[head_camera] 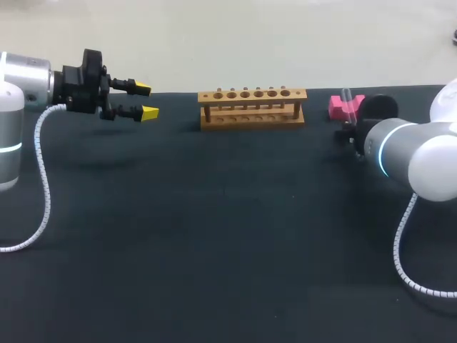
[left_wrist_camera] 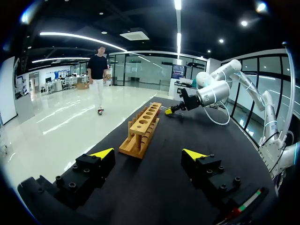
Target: Grasp the test tube, adjust it, and insert it.
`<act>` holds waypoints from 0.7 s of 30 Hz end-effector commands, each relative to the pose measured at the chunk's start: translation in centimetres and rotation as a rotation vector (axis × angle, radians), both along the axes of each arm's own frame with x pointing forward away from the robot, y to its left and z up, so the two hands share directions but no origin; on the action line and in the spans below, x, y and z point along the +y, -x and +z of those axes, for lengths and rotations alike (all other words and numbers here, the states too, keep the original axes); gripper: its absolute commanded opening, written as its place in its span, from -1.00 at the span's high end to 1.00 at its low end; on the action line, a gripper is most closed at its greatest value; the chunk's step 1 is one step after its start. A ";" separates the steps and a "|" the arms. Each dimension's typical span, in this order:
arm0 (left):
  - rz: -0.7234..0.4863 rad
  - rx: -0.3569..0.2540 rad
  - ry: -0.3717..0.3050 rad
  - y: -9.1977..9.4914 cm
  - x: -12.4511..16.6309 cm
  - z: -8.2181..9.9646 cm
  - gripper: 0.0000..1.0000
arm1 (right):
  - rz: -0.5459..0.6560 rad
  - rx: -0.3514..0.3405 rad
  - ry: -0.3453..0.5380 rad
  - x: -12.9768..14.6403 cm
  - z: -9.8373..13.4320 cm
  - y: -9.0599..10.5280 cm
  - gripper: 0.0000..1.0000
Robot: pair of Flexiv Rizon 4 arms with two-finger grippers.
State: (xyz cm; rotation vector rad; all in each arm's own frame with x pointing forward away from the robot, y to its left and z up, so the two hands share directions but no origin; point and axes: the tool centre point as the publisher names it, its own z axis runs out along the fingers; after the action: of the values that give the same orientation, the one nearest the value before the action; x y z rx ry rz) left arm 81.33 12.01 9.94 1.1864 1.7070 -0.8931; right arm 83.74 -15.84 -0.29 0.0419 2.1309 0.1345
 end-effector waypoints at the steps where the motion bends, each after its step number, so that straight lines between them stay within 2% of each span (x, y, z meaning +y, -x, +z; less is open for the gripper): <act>1: 0.000 -0.004 0.003 0.1 0.1 -0.1 -1.00 | 0.052 -0.491 -0.085 -0.5 0.0 0.7 1.00; 11: 0.000 -0.004 0.003 0.1 0.1 -0.1 -1.00 | 0.007 -0.498 -0.124 -0.6 2.0 1.7 1.00; 21: 0.000 -0.004 0.003 0.1 0.1 -0.1 -1.00 | -0.009 -0.501 -0.092 0.8 4.9 2.8 1.00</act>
State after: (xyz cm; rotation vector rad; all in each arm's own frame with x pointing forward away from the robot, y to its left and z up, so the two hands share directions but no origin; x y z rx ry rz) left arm 81.33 12.01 9.94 1.1864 1.7070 -0.8931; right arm 81.71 -14.84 4.23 0.0655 2.1125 0.1885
